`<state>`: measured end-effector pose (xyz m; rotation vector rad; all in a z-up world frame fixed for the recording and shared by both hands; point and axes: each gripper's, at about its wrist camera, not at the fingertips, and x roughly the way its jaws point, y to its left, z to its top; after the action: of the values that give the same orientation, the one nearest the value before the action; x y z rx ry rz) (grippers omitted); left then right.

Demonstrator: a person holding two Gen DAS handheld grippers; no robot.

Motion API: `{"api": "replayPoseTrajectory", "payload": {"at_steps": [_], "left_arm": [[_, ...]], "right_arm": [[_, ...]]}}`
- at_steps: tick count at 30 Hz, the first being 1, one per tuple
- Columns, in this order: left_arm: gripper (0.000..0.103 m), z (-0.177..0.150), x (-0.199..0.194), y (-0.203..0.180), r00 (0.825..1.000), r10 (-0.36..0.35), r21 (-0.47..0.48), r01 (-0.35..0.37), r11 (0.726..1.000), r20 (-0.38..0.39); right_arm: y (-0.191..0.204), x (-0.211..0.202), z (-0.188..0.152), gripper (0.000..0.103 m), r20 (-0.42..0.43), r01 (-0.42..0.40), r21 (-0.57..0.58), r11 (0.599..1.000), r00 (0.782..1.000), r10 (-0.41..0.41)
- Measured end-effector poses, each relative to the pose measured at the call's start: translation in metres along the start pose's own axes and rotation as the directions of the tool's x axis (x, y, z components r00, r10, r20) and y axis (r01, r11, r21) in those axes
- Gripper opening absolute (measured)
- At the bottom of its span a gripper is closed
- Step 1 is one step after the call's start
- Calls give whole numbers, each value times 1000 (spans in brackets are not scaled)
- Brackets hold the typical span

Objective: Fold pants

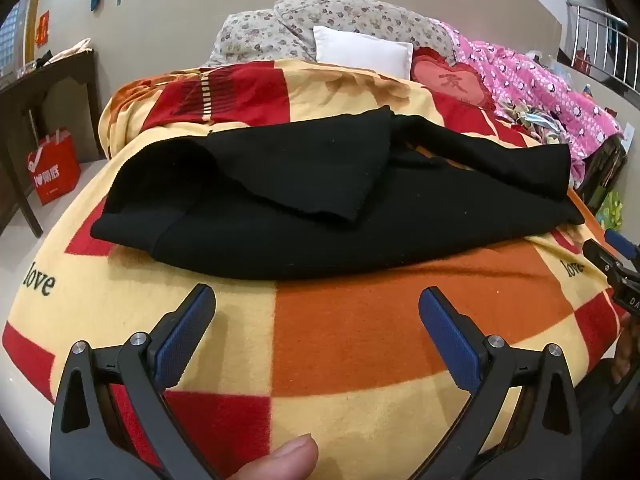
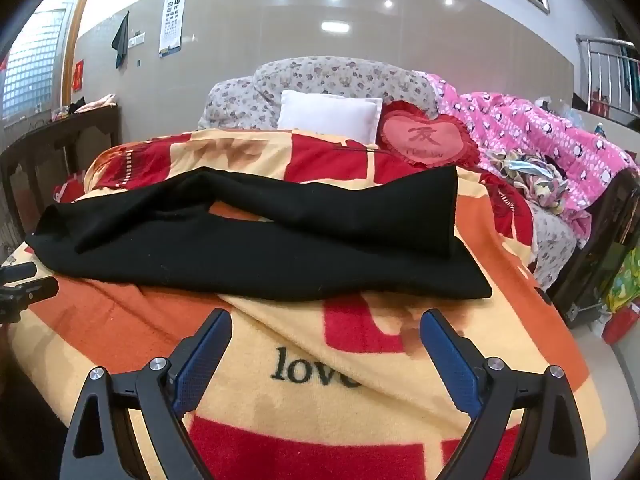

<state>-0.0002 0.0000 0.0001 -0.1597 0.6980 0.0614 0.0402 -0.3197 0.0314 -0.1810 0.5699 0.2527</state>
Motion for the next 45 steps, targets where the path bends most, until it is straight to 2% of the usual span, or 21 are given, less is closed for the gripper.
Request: {"api": "replayPoseTrajectory", "payload": {"at_steps": [27, 31, 33, 39, 45], "left_arm": [[102, 0, 2, 3, 1000, 11, 0, -11, 1000, -21], [102, -1, -8, 2, 1000, 12, -6, -12, 1000, -19], [102, 0, -14, 4, 1000, 15, -19, -15, 1000, -6], [102, 8, -33, 4, 997, 39, -63, -35, 997, 68], [102, 10, -30, -7, 995, -93, -118, 97, 988, 40]], "right_arm": [[4, -3, 0, 94, 11, 20, 0, 1000, 1000, -20], [-3, -9, 6, 92, 33, -38, 49, 998, 999, 36], [-10, -9, 9, 92, 59, -75, 83, 994, 996, 70], [-1, 3, 22, 91, 94, -40, 7, 999, 995, 39], [3, 6, 22, 91, 123, -39, 13, 999, 992, 38]]}}
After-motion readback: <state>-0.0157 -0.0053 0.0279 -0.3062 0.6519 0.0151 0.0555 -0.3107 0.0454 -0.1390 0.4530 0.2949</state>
